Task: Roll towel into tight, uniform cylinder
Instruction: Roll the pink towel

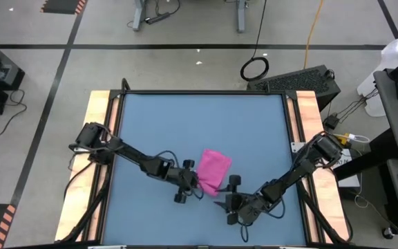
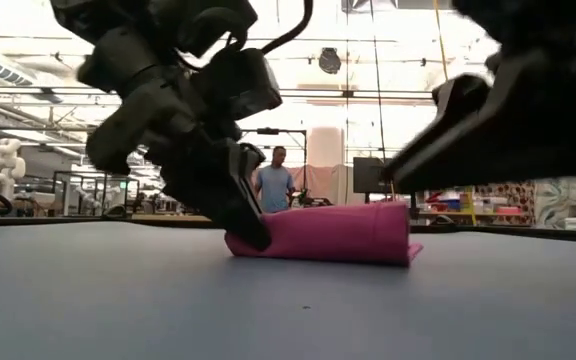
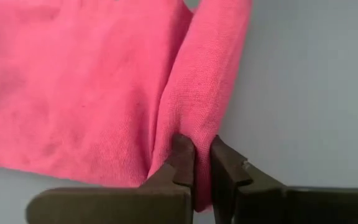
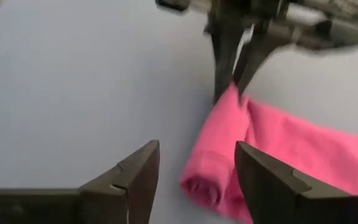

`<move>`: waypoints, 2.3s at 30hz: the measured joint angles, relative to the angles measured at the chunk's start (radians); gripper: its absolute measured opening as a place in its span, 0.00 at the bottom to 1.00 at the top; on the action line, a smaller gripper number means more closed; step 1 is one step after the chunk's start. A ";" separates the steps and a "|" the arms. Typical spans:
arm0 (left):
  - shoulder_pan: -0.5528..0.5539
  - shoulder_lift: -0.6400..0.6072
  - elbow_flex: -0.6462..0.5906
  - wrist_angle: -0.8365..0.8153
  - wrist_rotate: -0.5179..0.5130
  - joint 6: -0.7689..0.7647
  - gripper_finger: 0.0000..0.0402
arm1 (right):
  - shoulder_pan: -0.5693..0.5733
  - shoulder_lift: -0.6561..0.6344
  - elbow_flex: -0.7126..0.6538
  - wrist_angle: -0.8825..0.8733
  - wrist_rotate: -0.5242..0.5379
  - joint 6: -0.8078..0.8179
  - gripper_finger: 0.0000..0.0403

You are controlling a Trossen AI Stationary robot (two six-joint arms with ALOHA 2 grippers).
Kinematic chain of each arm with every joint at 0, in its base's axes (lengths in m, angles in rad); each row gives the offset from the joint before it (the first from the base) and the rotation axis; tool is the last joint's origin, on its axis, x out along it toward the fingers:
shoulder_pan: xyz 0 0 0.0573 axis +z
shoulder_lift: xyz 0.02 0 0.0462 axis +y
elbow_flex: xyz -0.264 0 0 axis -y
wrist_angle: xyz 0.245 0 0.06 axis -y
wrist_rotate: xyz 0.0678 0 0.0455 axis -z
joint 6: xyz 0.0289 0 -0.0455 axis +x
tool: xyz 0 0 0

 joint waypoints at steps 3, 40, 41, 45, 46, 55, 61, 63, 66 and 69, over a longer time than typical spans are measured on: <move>0.030 0.002 0.013 -0.001 0.096 -0.041 0.06 | 0.014 0.010 0.001 0.087 0.015 -0.022 0.49; 0.088 0.006 0.017 0.011 0.194 -0.181 0.09 | -0.021 0.225 0.004 0.351 0.201 -0.142 0.57; 0.088 0.005 0.017 0.011 0.194 -0.181 0.09 | -0.027 0.228 0.004 0.351 0.189 -0.121 0.57; 0.088 0.005 0.017 0.011 0.194 -0.181 0.09 | -0.036 0.248 0.004 0.355 0.178 -0.047 0.57; 0.088 0.005 0.017 0.011 0.194 -0.182 0.09 | -0.036 0.252 0.004 0.358 0.178 -0.032 0.56; 0.088 0.005 0.017 0.010 0.194 -0.188 0.09 | -0.037 0.255 0.004 0.333 0.158 0.020 0.44; 0.086 0.005 0.017 0.014 0.145 -0.194 0.11 | -0.036 0.254 0.005 0.258 0.132 0.144 0.27; 0.086 0.005 0.018 0.015 0.131 -0.198 0.15 | -0.036 0.254 0.006 0.241 0.120 0.166 0.22; 0.077 -0.002 0.017 0.010 0.112 -0.179 0.22 | -0.036 0.253 0.006 0.222 0.111 0.189 0.17; 0.063 -0.023 0.017 0.000 0.071 -0.146 0.32 | -0.035 0.253 0.006 0.210 0.104 0.224 0.15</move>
